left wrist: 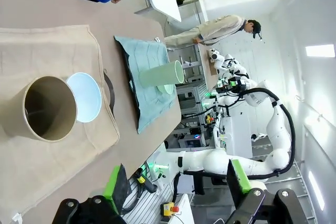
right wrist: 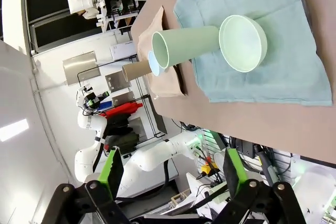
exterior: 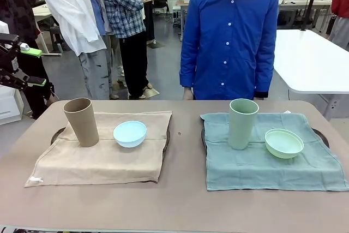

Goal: Set up a tray with a mat and arrange the tableware.
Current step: Place the Picnic Bowl and Reusable plastic cup back onto the Handle tray in front of the human's position.

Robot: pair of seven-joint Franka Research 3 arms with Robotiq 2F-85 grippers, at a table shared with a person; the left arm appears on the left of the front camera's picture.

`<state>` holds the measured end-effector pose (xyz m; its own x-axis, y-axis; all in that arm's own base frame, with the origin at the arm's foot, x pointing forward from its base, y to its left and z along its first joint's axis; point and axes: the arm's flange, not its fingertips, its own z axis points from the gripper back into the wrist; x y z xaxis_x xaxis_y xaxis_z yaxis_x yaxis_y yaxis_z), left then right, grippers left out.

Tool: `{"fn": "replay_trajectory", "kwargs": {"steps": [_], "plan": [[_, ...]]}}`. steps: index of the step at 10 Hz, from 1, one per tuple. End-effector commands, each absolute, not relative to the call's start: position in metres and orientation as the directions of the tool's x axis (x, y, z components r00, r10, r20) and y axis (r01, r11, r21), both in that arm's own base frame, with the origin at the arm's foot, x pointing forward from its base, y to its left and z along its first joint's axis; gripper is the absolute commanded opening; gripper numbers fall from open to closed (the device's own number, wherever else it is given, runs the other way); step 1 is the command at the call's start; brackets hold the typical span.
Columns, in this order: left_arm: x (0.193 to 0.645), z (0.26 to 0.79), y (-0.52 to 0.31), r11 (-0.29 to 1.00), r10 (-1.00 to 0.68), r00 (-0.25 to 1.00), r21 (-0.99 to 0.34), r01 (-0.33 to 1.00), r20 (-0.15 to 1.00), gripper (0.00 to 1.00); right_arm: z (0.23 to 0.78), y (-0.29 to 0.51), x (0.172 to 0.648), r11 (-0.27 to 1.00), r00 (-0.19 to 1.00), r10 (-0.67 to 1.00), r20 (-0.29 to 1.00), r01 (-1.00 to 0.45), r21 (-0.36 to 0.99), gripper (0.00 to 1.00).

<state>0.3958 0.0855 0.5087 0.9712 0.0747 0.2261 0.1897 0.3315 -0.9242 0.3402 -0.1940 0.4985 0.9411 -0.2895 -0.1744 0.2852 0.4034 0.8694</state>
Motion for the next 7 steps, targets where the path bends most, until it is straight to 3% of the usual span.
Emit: {"fn": "replay_trajectory", "kwargs": {"steps": [1, 7], "plan": [[0.3951, 0.5095, 0.0865, 0.326, 0.076, 0.97, -0.926, 0.193, 0.229, 1.0, 0.5008, -0.193, 0.341, 0.386, 0.943, -0.292, -0.163, 0.272, 0.881, 1.0], [0.3951, 0.5095, 0.0865, 0.326, 0.076, 0.97, -0.926, 0.193, 0.229, 1.0, 0.5008, -0.193, 0.341, 0.386, 0.943, -0.292, -0.163, 0.272, 0.881, 1.0]]}}
